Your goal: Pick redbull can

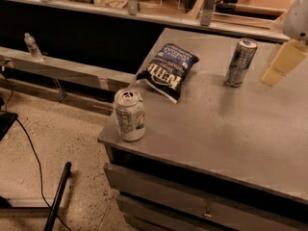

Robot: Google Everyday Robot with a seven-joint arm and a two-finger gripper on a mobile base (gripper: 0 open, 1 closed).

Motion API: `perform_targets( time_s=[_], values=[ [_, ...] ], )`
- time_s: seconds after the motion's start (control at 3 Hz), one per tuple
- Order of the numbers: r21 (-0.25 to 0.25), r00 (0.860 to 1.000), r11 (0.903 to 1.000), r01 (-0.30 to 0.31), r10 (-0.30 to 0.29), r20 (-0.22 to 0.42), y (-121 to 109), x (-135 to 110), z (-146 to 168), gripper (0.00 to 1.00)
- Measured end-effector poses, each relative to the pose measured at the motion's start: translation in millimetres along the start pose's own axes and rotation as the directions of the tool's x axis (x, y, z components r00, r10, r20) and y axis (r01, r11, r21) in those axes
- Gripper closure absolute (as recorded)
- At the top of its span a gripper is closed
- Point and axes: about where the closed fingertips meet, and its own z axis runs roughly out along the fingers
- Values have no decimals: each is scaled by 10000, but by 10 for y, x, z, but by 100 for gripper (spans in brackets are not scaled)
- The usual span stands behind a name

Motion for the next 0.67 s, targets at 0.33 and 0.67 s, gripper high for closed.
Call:
perform_targets(
  time_s=[0.33,0.67],
  values=[
    [286,9981,9983,-506,495,379,-338,35,110,0],
    [419,9881,9926,-1138,1087,1086,-584,50,215,0]
  ],
)
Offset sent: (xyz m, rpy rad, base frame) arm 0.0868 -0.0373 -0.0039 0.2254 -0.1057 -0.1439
